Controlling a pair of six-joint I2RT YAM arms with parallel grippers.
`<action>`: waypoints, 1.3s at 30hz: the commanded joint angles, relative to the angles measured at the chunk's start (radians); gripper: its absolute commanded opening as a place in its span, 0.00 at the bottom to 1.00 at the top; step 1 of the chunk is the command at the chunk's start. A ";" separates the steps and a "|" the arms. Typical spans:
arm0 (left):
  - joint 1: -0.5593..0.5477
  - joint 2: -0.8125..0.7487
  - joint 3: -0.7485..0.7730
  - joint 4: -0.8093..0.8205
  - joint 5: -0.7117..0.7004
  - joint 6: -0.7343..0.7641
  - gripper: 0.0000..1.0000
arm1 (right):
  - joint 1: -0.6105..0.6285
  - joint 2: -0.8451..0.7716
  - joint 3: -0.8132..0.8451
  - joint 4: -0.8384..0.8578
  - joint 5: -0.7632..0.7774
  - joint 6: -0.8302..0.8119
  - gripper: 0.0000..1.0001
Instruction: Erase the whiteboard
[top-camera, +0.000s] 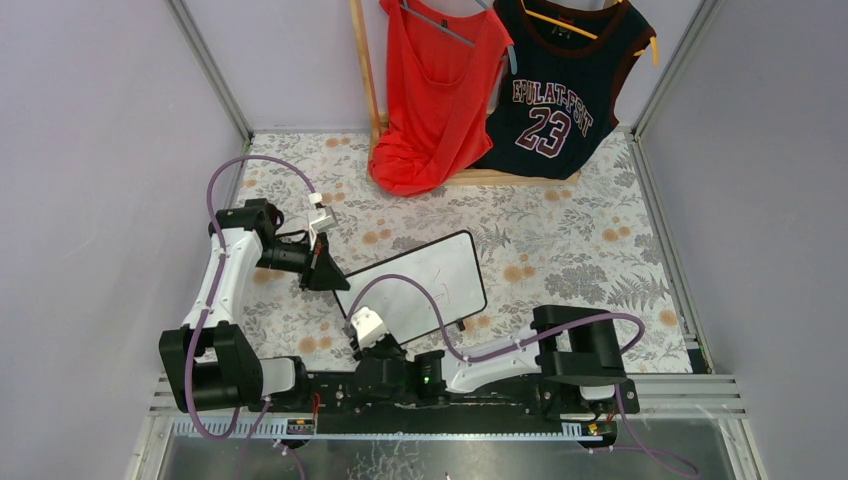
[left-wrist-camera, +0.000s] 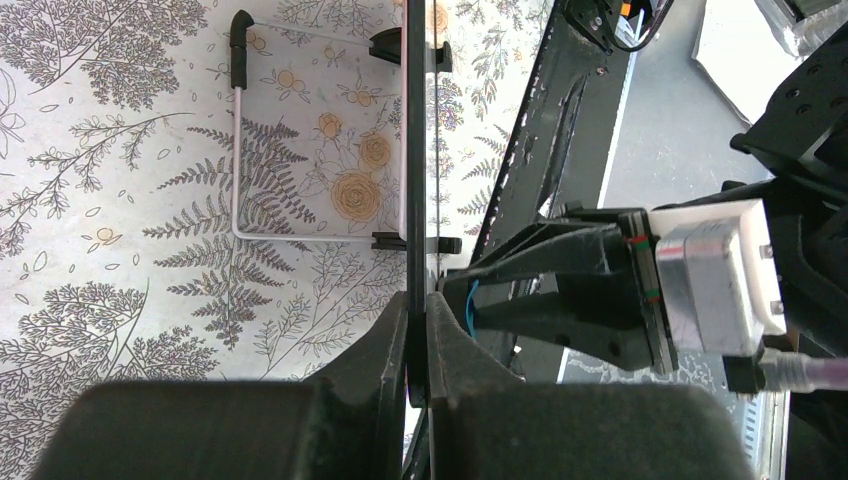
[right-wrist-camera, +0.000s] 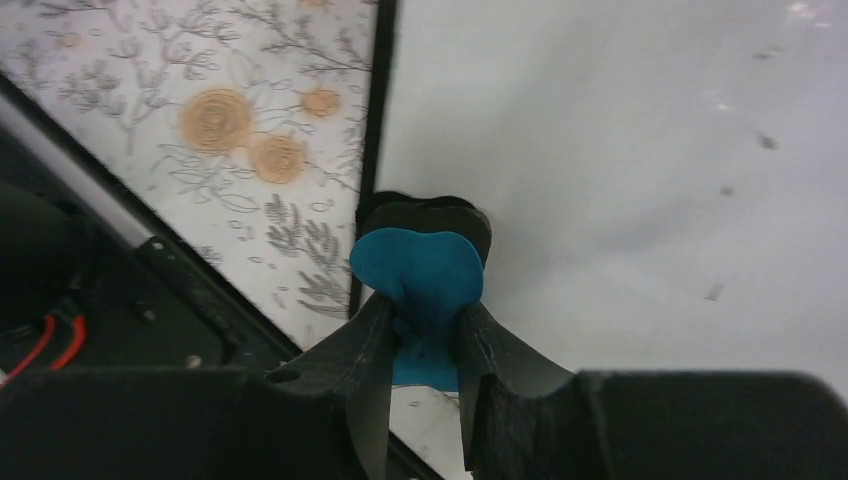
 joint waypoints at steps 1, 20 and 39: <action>-0.015 0.003 0.009 -0.036 0.003 0.046 0.00 | 0.005 0.026 0.058 0.082 -0.046 -0.004 0.00; -0.014 0.005 0.010 -0.045 0.006 0.059 0.00 | -0.128 -0.242 -0.220 -0.080 0.144 0.088 0.00; -0.015 0.005 0.010 -0.045 0.004 0.060 0.00 | -0.272 -0.553 -0.383 -0.149 0.256 -0.001 0.00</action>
